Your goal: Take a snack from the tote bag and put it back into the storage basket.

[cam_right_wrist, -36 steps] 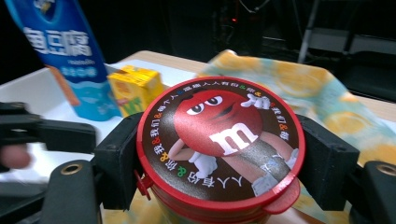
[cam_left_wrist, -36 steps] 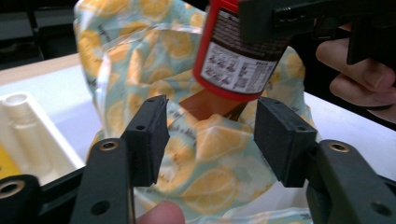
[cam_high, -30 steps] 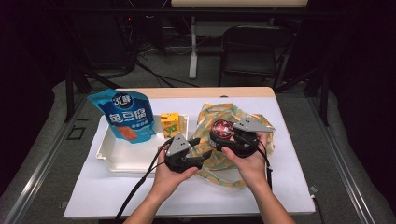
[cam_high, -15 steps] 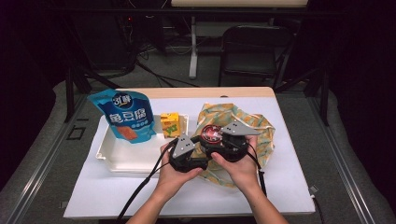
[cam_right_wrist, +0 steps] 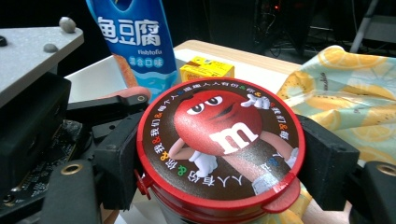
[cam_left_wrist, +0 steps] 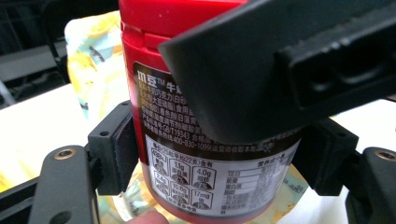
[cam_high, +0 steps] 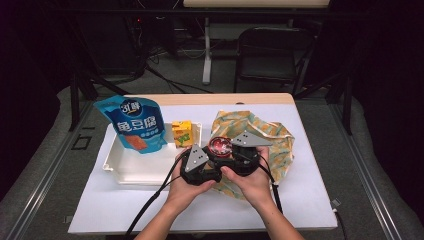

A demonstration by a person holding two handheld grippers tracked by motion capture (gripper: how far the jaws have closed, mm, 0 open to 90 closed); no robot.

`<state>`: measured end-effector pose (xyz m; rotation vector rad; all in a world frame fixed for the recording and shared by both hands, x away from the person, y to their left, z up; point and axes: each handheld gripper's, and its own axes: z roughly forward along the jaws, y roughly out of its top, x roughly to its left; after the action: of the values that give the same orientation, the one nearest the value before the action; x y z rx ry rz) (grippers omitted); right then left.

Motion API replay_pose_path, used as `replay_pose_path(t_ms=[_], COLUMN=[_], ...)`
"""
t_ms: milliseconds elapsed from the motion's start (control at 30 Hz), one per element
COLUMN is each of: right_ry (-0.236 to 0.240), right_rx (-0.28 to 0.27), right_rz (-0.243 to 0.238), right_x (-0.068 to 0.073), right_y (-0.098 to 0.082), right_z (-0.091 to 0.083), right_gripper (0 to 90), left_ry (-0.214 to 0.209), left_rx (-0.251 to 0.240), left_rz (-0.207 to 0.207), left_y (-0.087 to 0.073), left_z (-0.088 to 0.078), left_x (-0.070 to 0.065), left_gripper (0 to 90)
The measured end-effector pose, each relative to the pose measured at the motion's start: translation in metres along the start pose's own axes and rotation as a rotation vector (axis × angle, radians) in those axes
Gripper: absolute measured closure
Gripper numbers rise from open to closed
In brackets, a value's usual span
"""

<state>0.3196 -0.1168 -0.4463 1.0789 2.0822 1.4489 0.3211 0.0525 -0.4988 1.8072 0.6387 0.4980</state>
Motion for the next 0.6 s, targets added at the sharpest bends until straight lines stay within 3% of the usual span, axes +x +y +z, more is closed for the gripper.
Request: replay_pose_path(t_ms=[167,233,367,600], right_ry=[0.030,0.043,0.070,0.056], right_rx=[0.001,-0.014,-0.052,-0.116], right_rz=[-0.015,-0.010,0.001,0.001], right_x=[0.001,0.001,-0.001,-0.007], right_y=[0.000,0.001,0.004,0.010], right_z=[0.001,-0.001,-0.009,-0.025], right_gripper=[23.2,18.3,17.3,17.9], left_ry=[-0.023,-0.009,0.009,0.049], left_rx=[-0.007,-0.009,-0.015,-0.017], left_rz=[-0.035,-0.042,-0.059,-0.084], left_y=[-0.004,-0.006,-0.010,-0.020], left_z=[-0.004,-0.006,-0.013,-0.029], left_x=[0.005,0.008,0.016,0.034], left_gripper=[25.9,25.9,25.9,25.9])
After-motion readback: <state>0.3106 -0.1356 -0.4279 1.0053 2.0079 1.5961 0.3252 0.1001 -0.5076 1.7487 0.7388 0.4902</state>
